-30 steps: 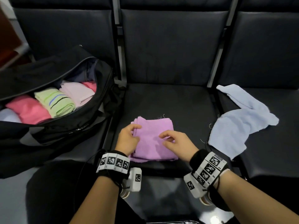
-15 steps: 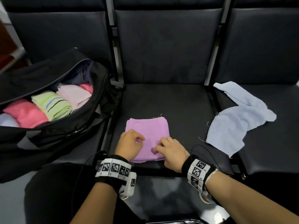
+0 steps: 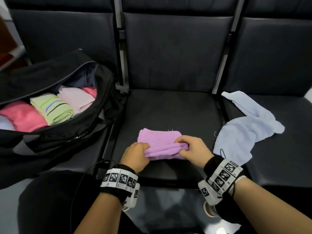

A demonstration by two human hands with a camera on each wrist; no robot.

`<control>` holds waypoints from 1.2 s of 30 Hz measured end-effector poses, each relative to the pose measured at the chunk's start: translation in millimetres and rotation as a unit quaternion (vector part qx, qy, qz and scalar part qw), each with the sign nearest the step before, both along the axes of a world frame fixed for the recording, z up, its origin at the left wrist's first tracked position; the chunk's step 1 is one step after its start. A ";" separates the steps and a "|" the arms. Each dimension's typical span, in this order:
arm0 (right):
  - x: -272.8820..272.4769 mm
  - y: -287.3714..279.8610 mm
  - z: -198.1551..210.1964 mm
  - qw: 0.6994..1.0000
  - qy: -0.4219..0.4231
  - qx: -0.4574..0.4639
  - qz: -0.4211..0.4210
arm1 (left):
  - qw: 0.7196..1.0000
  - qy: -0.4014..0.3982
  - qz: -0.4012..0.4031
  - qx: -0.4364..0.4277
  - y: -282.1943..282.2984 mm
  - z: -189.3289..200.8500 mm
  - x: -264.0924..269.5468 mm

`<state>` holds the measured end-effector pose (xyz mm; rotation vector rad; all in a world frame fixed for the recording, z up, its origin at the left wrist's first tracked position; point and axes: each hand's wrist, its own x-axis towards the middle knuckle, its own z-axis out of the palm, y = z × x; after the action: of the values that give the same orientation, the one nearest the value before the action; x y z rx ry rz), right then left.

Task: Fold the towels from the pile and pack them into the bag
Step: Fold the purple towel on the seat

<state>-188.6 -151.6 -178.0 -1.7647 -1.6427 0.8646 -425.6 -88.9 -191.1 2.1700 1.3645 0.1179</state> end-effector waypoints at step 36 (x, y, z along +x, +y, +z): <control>-0.8 12.0 20.2 0.989 0.110 -0.043 -0.093 | 0.961 -0.203 0.173 -0.071 12.1 -12.7 5.6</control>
<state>-189.4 -139.6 -157.8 -1.7757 -1.2957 1.0144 -420.0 -76.8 -203.9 1.6546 1.4386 0.5500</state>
